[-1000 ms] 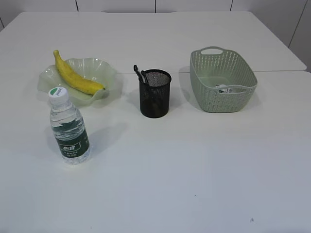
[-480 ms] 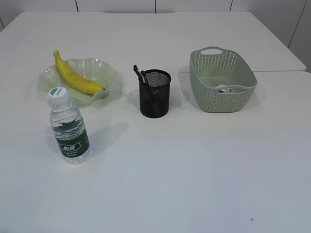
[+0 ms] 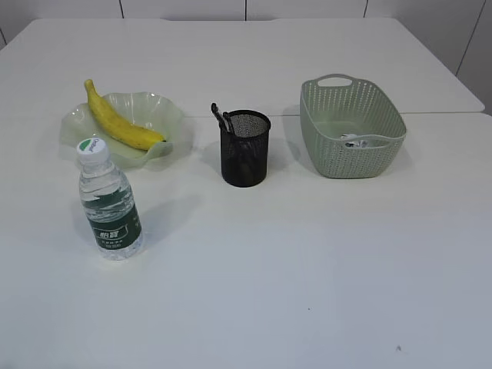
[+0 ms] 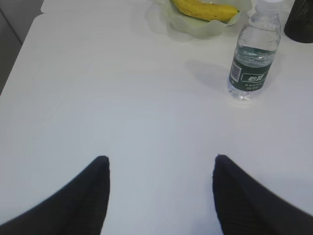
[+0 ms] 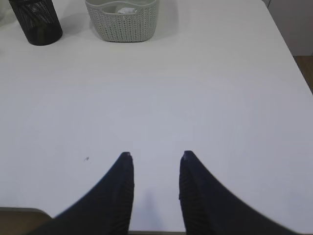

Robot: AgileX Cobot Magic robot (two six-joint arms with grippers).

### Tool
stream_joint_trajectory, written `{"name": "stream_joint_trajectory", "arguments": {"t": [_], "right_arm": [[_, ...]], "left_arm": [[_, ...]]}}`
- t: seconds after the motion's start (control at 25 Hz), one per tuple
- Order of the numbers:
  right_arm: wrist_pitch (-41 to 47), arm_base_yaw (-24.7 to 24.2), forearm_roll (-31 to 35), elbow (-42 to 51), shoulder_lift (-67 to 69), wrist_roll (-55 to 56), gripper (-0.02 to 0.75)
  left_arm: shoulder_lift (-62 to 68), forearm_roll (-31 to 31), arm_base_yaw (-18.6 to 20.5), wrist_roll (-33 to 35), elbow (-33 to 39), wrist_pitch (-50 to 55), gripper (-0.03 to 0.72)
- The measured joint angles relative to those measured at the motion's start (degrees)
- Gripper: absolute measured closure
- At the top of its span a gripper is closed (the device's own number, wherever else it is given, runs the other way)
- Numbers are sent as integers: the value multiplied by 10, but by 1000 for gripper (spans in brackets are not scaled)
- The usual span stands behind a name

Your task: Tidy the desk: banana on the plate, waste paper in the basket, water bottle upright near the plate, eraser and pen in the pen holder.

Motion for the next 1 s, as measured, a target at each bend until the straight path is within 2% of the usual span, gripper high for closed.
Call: {"name": "stream_joint_trajectory", "arguments": {"t": [1.0], "right_arm": [[0,0,0,0,-1,0,498]], "left_arm": [[0,0,0,1,1,0,222]]}}
